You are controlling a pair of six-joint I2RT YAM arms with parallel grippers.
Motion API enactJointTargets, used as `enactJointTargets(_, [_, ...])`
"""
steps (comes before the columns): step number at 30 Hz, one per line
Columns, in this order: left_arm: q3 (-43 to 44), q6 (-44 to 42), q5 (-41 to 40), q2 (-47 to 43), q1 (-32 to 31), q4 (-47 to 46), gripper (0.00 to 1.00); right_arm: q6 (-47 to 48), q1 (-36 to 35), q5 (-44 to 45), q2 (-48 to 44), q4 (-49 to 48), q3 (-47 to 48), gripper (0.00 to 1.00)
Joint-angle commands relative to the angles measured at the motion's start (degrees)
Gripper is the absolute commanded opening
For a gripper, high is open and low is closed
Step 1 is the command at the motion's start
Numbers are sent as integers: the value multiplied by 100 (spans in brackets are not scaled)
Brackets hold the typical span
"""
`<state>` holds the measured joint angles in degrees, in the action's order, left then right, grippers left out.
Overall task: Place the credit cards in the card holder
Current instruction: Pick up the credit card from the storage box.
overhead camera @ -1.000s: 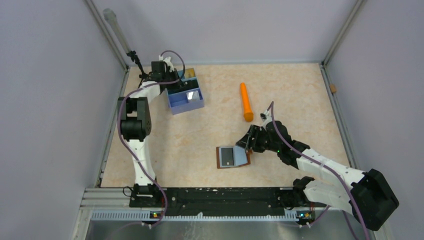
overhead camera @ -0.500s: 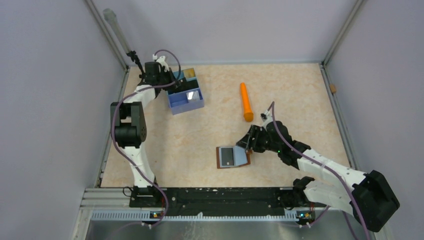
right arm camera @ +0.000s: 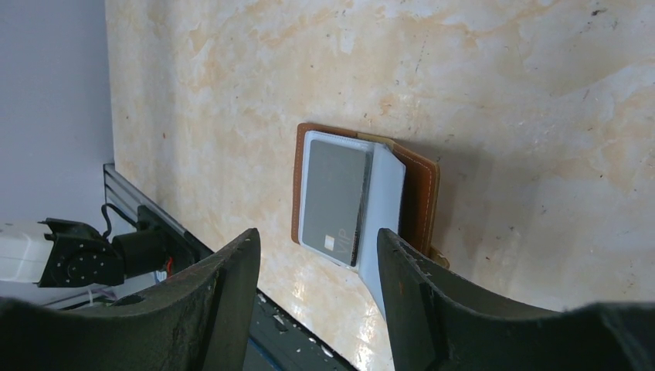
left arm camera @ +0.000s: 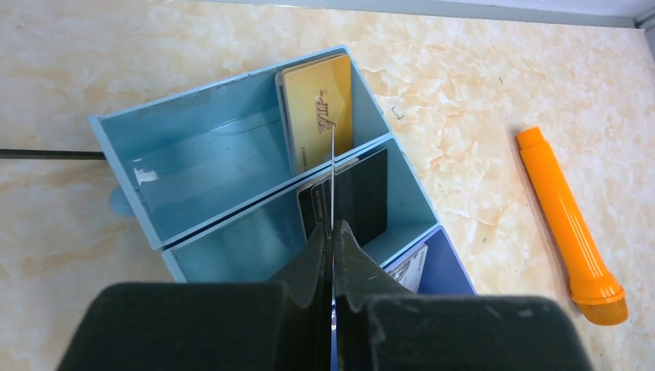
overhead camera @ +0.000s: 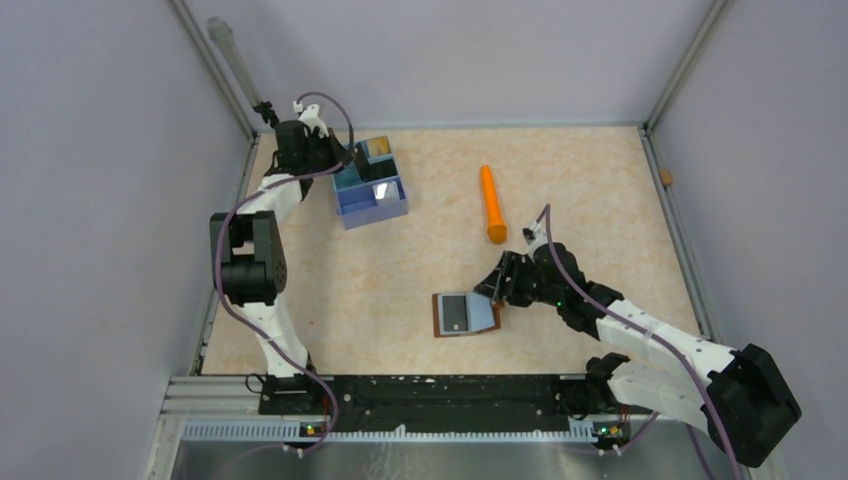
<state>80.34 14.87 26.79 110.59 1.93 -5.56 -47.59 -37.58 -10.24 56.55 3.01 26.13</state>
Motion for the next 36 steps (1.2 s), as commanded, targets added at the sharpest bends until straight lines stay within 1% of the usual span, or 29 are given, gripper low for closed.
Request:
enactJointTargets(1, [184,-72,301,-148,0,-402,0,62,62,46,-155,-21,69,56])
enactJointTargets(9, [220,105,114,-468,4,-1025,0,88,67,97,-221,61,109,56])
enactJointTargets(13, [130,352,-37,-870,2,-1225,0,168,67,147,-267,170,179,56])
enactJointTargets(16, [-101,570,-63,-1324,-6,-1323,0,238,67,178,-340,241,252,56])
enactJointTargets(21, [-568,939,179,-2113,-16,-908,0,470,74,239,-521,466,418,57])
enactJointTargets(23, [-892,1154,502,-2488,-51,-697,0,592,67,242,-608,535,488,58])
enactJointTargets(25, [-1352,1321,629,-2916,-163,-516,0,731,70,172,-683,583,555,61])
enactJointTargets(28, [-2090,1454,645,-3570,-724,-226,0,898,75,-40,-760,643,662,63])
enactJointTargets(32, [-2759,1566,851,-4166,-1500,271,0,1022,76,-436,-916,591,676,66])
enactJointTargets(36, [-3394,1999,1406,-4571,-2236,104,0,1010,84,-865,-1190,381,465,67])
